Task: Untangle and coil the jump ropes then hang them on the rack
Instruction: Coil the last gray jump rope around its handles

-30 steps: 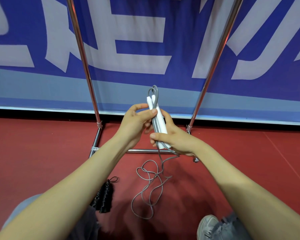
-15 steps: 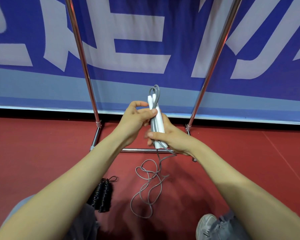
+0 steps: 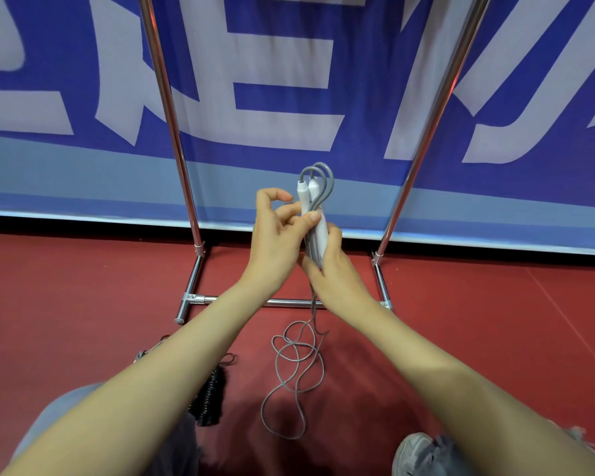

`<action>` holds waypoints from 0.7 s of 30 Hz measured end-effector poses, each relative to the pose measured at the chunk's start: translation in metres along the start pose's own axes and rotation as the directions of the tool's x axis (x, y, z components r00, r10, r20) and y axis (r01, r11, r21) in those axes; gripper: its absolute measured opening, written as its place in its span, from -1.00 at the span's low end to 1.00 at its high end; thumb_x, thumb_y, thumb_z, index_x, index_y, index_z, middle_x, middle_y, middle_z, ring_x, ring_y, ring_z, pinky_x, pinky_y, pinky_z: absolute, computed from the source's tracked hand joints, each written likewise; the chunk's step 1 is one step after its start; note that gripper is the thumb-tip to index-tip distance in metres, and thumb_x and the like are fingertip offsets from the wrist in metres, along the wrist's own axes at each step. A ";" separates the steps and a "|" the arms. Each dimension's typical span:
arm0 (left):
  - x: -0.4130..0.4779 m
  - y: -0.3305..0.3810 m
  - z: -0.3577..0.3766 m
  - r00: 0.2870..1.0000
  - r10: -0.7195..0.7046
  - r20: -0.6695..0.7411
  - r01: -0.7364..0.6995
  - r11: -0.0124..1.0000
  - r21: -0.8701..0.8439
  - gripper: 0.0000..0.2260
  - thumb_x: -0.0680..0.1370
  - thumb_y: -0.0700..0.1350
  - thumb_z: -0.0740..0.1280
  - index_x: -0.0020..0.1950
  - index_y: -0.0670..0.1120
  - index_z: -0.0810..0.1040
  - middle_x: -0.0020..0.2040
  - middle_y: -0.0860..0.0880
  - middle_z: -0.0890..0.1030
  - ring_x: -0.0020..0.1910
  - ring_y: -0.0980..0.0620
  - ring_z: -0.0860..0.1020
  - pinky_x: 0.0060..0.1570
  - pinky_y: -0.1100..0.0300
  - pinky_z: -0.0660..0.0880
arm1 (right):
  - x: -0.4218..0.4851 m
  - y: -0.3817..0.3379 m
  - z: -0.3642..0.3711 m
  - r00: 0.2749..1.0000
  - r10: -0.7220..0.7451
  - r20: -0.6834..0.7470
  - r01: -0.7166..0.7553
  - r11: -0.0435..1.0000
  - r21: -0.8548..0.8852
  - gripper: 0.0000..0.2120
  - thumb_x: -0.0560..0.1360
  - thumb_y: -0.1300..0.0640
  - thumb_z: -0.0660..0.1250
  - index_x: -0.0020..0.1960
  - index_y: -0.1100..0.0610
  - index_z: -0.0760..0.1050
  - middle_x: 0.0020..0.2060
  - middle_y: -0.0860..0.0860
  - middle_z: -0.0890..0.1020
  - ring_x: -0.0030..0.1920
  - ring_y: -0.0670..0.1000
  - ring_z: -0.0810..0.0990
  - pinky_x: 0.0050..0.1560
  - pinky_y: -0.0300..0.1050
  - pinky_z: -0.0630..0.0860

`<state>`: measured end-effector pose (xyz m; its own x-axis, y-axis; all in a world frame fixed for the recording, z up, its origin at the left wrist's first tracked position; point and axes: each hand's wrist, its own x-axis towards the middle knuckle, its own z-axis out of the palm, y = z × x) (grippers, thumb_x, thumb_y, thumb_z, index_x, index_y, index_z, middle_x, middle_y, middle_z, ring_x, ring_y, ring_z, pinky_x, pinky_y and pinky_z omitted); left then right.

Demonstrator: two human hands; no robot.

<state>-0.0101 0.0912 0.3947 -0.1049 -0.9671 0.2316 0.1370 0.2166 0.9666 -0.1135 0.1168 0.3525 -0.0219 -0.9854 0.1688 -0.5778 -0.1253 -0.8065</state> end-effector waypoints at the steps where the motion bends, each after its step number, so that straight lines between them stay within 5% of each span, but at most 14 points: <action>1: 0.001 0.000 0.000 1.000 0.001 -0.005 -0.001 1.000 0.002 -0.69 0.53 -0.31 0.35 -0.01 -0.03 0.24 -0.14 -0.20 0.65 -0.24 -0.09 0.46 -0.23 0.11 0.44 | 0.001 0.000 0.000 1.000 0.015 -0.008 -0.015 1.000 -0.002 -0.66 0.59 0.17 0.22 0.29 0.17 0.16 0.07 0.23 0.56 -0.07 0.26 0.55 -0.17 0.09 0.46; 5: 0.006 0.003 -0.005 0.999 -0.042 -0.030 0.041 0.999 -0.030 -0.71 0.54 -0.30 0.35 -0.01 -0.03 0.25 -0.11 -0.16 0.65 -0.22 -0.02 0.51 -0.27 0.27 0.44 | 0.005 -0.006 -0.006 0.996 0.070 0.057 -0.071 0.997 0.030 -0.74 0.61 0.15 0.18 0.24 0.21 0.25 -0.07 0.26 0.58 -0.14 0.26 0.52 -0.19 0.05 0.40; 10: 0.009 0.007 -0.010 0.994 -0.111 -0.021 0.110 0.993 -0.038 -0.70 0.53 -0.27 0.38 0.10 -0.12 0.28 -0.18 -0.03 0.64 -0.41 0.22 0.52 -0.36 0.39 0.42 | 0.004 -0.006 -0.007 0.987 0.036 0.158 -0.065 0.981 0.185 -0.66 0.61 0.19 0.18 0.37 0.11 0.24 -0.15 0.00 0.58 -0.18 -0.04 0.60 0.04 -0.01 0.50; 15: 0.012 0.012 -0.014 0.993 -0.120 -0.020 0.120 0.992 -0.036 -0.68 0.53 -0.28 0.38 0.11 -0.12 0.26 -0.19 -0.02 0.64 -0.47 0.19 0.47 -0.48 0.35 0.39 | 0.010 -0.008 -0.016 0.960 -0.001 0.281 -0.111 0.918 0.380 -0.64 0.65 0.11 0.14 0.43 0.04 0.24 0.13 0.13 0.54 -0.08 -0.06 0.58 0.03 -0.10 0.50; 21: 0.013 0.015 -0.015 0.991 -0.128 0.039 0.130 0.990 -0.049 -0.69 0.52 -0.29 0.38 0.07 -0.09 0.27 -0.15 -0.04 0.65 -0.45 0.20 0.47 -0.44 0.36 0.38 | 0.011 -0.002 -0.022 0.924 0.030 0.382 -0.253 0.798 0.548 -0.71 0.59 0.26 0.24 0.30 0.15 0.39 0.08 0.16 0.58 -0.03 0.04 0.61 0.03 -0.12 0.52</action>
<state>0.0058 0.0803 0.4102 -0.1596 -0.9811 0.1098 0.1706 0.0821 0.9819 -0.1306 0.1089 0.3685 0.2744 -0.9579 -0.0848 -0.0083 0.0859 -0.9963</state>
